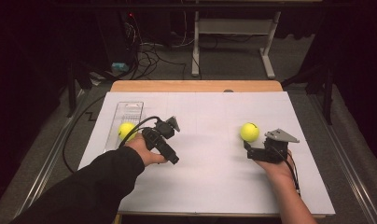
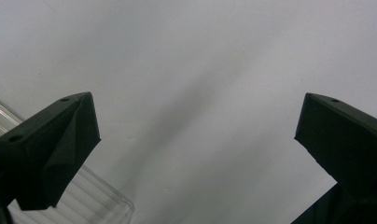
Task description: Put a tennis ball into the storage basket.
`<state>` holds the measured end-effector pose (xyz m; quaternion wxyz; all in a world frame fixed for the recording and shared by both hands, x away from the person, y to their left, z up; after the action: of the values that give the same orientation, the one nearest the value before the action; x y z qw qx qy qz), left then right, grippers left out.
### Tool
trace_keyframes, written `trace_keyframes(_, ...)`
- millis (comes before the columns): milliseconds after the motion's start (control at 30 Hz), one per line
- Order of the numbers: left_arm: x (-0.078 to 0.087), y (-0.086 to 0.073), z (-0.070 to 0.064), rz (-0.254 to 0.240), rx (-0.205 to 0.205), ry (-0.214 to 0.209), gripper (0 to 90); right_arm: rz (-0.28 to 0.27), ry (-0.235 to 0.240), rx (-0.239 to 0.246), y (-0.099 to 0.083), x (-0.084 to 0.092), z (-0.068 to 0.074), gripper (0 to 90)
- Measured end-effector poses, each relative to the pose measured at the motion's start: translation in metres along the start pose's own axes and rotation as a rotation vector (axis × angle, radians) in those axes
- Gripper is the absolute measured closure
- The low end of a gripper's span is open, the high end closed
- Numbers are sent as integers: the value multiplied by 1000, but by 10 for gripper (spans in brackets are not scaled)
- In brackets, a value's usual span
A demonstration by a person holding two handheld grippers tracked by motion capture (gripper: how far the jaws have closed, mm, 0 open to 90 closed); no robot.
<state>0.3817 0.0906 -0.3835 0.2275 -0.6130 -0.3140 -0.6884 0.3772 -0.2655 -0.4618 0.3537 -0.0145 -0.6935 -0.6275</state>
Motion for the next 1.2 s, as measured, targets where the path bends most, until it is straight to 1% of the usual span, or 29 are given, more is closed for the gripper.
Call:
trace_keyframes(133, -1, 1, -1, 4, -3, 2, 5, 10, -3, -8, 7, -10, -2, 17)
trace_keyframes(233, -2, 1, -1, 7, -7, -2, 5, 21, -4, -23, 12, -18, -5, 38)
trace_keyframes(367, -2, 1, -2, 10, -6, -1, 5, 42, 0, -26, 18, -28, -6, 86)
trace_keyframes(500, -1, 1, -2, 8, -8, -4, 5, 77, -2, -49, 22, -38, -7, 142)
trace_keyframes(567, -1, 1, -2, 8, -8, -4, 5, 103, 13, -57, 22, -43, -7, 165)
trace_keyframes(633, -2, 1, -2, 7, -8, -6, 5, 125, 5, -53, 21, -46, -6, 186)
trace_keyframes(667, -2, 1, -2, 7, -8, -7, 5, 127, -4, -45, 20, -47, -6, 208)
trace_keyframes(733, -2, 1, -3, 8, -9, -4, 5, 127, -14, -48, 20, -46, -7, 257)
trace_keyframes(800, -3, 1, -3, 10, -11, -3, 5, 128, -9, -63, 20, -46, -10, 262)
trace_keyframes(867, -3, 2, -3, 13, -16, -6, 5, 129, -3, -64, 20, -45, -11, 267)
trace_keyframes(1033, -4, 2, -4, 11, -13, -4, 5, 129, -26, -25, 20, -46, -6, 278)
trace_keyframes(1133, -3, 3, -5, 14, -17, -11, 5, 118, -21, -10, 21, -42, -4, 280)
trace_keyframes(1200, -3, 4, -5, 14, -16, -10, 5, 107, -9, -5, 22, -37, -1, 279)
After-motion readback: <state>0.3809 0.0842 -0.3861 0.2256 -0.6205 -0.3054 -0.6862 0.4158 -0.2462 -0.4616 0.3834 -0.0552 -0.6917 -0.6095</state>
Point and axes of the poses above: each handheld gripper's, and its own axes: x roughly backward along the jaws, y roughly out of its top, z roughly to its left, the point moved 1 cm from there along -x, roughly forward along the jaws, and after that the axes turned 8 degrees about y, right-handed, at the moved point
